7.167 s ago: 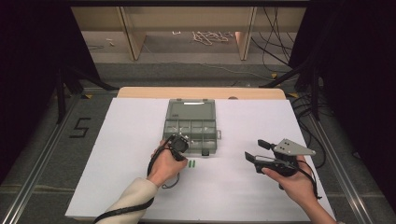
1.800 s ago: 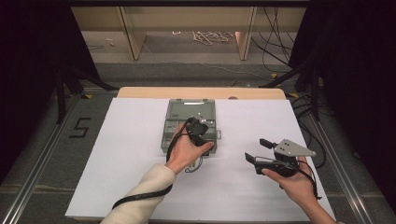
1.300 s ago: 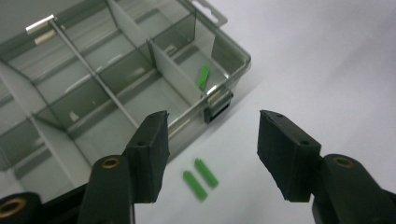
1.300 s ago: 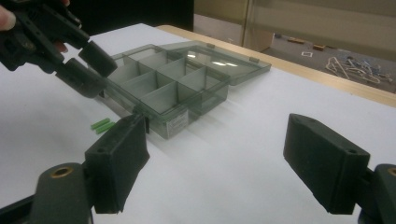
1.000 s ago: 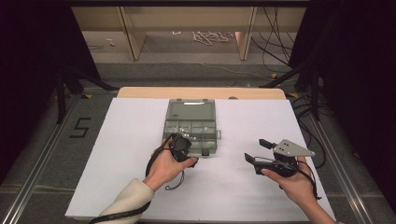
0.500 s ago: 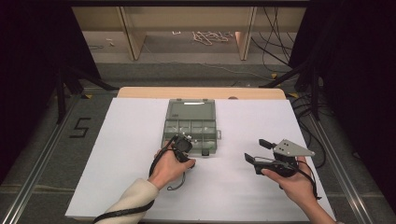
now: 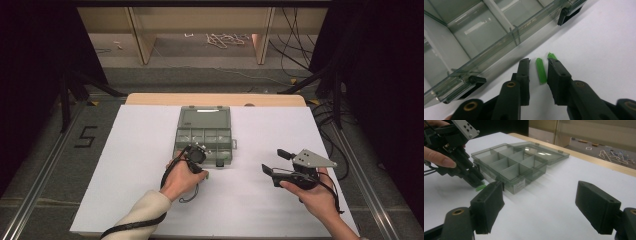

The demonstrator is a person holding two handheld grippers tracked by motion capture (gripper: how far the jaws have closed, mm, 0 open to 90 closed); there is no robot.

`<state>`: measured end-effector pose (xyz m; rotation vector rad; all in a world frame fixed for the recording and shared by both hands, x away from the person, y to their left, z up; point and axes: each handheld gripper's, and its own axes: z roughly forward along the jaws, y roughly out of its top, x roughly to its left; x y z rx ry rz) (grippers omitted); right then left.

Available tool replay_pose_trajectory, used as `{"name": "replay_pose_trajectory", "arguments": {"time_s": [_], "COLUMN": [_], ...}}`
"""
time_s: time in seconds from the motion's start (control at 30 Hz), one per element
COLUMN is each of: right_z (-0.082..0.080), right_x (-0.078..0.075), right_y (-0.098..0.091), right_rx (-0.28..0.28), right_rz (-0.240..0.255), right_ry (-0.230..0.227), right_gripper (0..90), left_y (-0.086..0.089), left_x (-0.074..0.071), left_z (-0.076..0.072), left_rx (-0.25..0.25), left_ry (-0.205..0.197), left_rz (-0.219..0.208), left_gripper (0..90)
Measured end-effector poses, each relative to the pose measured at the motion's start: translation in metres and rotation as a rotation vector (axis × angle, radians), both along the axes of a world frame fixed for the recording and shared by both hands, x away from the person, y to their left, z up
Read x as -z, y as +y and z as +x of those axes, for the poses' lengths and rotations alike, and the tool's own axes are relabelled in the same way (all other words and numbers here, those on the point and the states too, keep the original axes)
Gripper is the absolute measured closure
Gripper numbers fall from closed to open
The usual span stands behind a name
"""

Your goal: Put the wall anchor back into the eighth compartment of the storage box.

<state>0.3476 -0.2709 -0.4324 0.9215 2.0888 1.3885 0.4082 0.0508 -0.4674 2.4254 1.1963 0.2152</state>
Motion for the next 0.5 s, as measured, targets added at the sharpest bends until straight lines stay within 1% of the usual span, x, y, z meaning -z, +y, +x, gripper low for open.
{"name": "replay_pose_trajectory", "arguments": {"time_s": [0.03, 0.1, 0.13, 0.17, 0.2, 0.23, 0.27, 0.3, 0.33, 0.4, 0.5], "right_z": [0.0005, 0.0003, 0.0007, 0.0012, -0.0005, -0.0005, 0.0007, 0.0016, 0.0004, -0.0002, -0.0001], "right_x": [0.0013, 0.0012, 0.0013, 0.0013, -0.0006, -0.0006, 0.0008, 0.0014, 0.0012, 0.0004, 0.0005], "right_y": [0.0018, 0.0019, 0.0017, 0.0013, -0.0003, -0.0002, 0.0011, 0.0013, 0.0019, 0.0008, 0.0008], "right_rx": [-0.008, -0.009, -0.007, -0.005, 0.0, 0.0, -0.003, -0.006, -0.007, -0.005, -0.005], "right_rz": [0.03, 0.03, 0.027, 0.02, -0.007, -0.007, 0.016, 0.022, 0.03, 0.016, 0.016], "right_ry": [0.003, 0.006, -0.003, -0.016, 0.005, 0.005, -0.013, -0.021, 0.005, 0.012, 0.01], "right_gripper": [22.8, 22.9, 22.9, 22.9, 22.9, 22.9, 22.8, 22.9, 22.9, 22.8, 22.9], "left_y": [-0.0002, -0.0007, -0.0015, -0.0014, -0.0018, -0.0019, -0.002, -0.0021, -0.0021, -0.0021, -0.0011], "left_x": [-0.0001, -0.0002, -0.0002, -0.0002, -0.0001, 0.0, 0.0, -0.0001, -0.0001, 0.0, 0.0], "left_z": [-0.0002, -0.0004, -0.0011, -0.0006, -0.0007, -0.0005, -0.0003, -0.0002, -0.0001, -0.0005, -0.0001], "left_rx": [0.003, 0.014, 0.008, 0.016, 0.01, 0.01, 0.011, 0.01, 0.01, 0.008, 0.007], "left_ry": [-0.005, -0.011, -0.006, -0.005, -0.003, -0.001, 0.001, 0.002, 0.001, -0.002, -0.004], "left_rz": [0.006, 0.016, 0.013, 0.014, 0.011, 0.009, 0.01, 0.011, 0.011, 0.009, 0.007], "left_gripper": [74.1, 76.5, 77.5, 79.4, 80.8, 83.0, 84.2, 84.5, 84.6, 84.8, 84.9]}}
